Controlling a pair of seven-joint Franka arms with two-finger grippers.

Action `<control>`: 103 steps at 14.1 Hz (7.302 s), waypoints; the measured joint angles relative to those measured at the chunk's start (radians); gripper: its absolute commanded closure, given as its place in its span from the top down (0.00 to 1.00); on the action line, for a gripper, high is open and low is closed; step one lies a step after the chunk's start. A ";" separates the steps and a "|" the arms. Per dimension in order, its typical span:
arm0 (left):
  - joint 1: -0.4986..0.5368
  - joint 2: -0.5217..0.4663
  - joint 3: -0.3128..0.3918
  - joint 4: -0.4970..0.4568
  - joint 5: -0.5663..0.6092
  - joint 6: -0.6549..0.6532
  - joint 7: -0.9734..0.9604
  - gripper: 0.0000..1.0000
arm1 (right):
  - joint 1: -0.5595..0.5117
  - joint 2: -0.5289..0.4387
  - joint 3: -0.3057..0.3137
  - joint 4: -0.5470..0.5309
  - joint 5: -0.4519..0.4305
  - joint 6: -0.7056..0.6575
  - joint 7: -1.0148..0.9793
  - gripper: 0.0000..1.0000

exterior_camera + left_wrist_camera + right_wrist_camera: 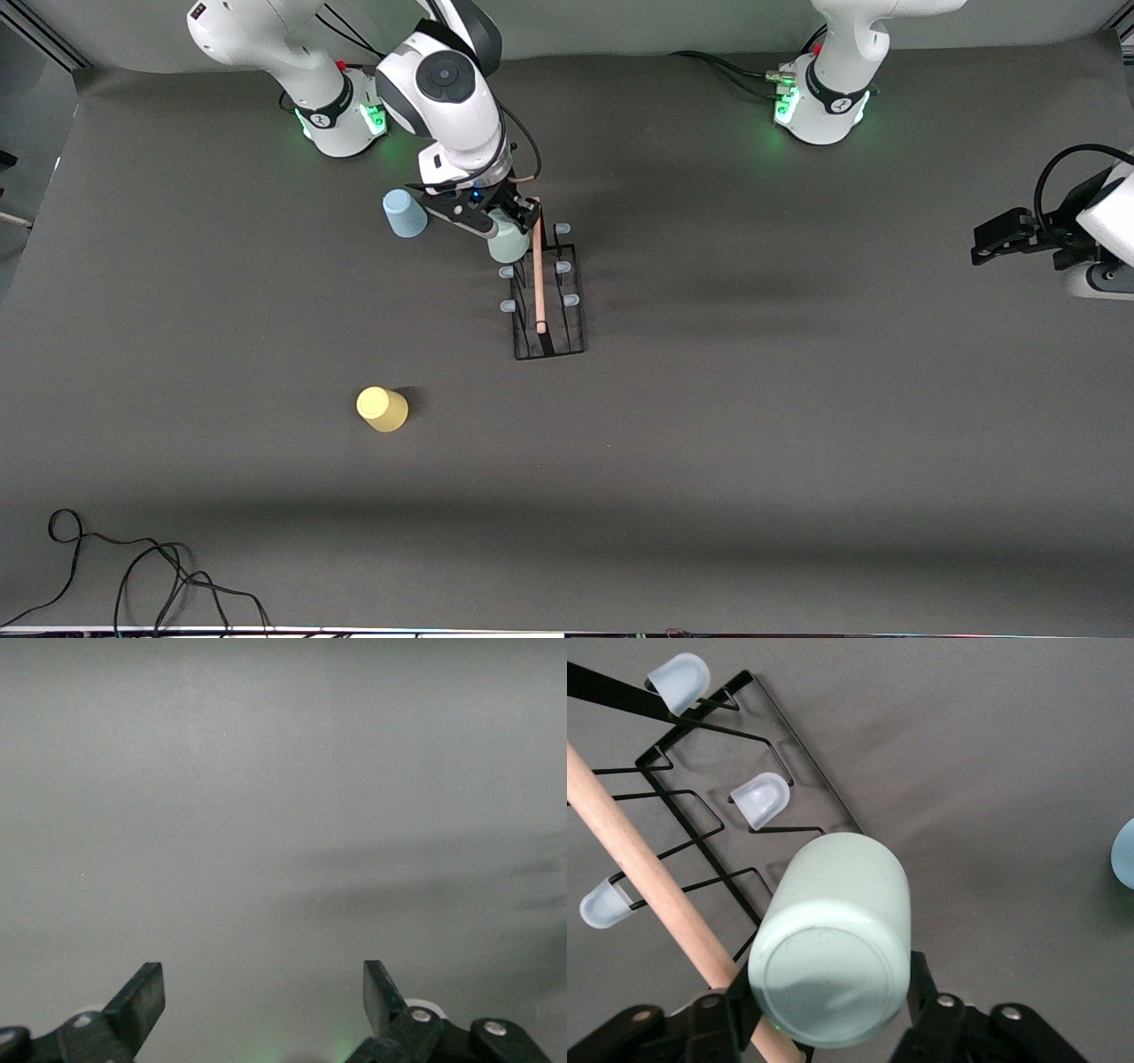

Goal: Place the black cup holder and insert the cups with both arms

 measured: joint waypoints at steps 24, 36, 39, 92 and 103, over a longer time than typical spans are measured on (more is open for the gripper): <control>-0.001 0.001 0.002 0.001 0.000 0.000 -0.001 1.00 | -0.134 0.387 -0.442 0.244 0.228 0.157 -0.883 1.00; -0.044 0.002 -0.006 0.000 -0.001 0.020 -0.002 1.00 | -0.195 0.515 -0.440 0.346 0.307 0.185 -0.968 1.00; -0.050 0.002 -0.010 -0.014 -0.001 0.048 -0.002 1.00 | -0.195 0.525 -0.436 0.351 0.342 0.185 -0.970 0.66; -0.045 -0.045 -0.001 0.028 0.005 -0.009 -0.001 1.00 | 0.183 0.176 -1.074 0.873 0.118 -1.049 -1.195 1.00; -0.045 -0.044 0.001 0.027 0.021 -0.004 -0.002 1.00 | -0.431 0.105 -0.348 0.875 -0.082 -1.033 -1.199 1.00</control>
